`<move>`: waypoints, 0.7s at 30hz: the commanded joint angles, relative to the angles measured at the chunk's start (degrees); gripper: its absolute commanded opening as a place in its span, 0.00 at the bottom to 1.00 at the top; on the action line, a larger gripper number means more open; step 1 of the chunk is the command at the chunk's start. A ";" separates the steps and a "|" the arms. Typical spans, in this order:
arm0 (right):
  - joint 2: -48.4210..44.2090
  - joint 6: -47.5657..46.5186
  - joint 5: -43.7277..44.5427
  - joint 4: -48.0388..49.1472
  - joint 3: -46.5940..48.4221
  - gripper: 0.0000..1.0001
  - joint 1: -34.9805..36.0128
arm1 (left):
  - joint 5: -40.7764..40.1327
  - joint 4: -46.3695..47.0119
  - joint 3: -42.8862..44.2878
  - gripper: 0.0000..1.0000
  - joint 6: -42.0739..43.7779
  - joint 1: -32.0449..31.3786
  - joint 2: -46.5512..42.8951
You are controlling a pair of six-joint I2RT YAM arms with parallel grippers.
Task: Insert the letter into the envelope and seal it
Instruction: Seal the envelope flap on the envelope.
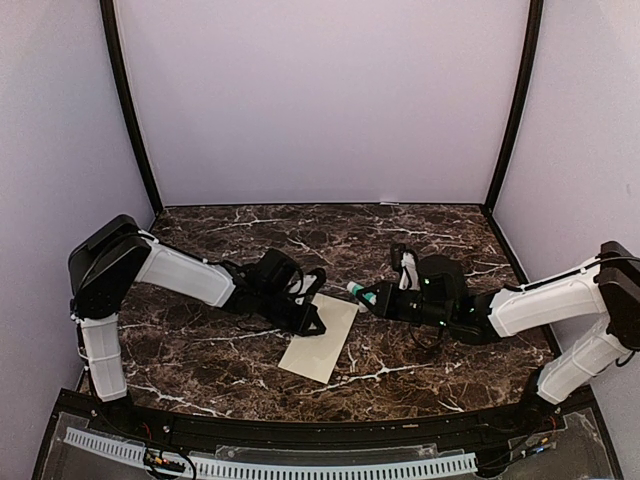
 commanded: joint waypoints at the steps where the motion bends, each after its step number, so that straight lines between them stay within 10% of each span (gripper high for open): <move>1: -0.68 0.02 0.72 1.80 -0.43 0.18 0.00 | -0.91 -2.09 -2.22 0.07 0.04 -0.26 1.58; 21: -2.48 -0.42 2.02 0.28 -0.60 0.18 0.00 | -4.67 -4.63 5.53 0.07 1.95 -0.18 0.02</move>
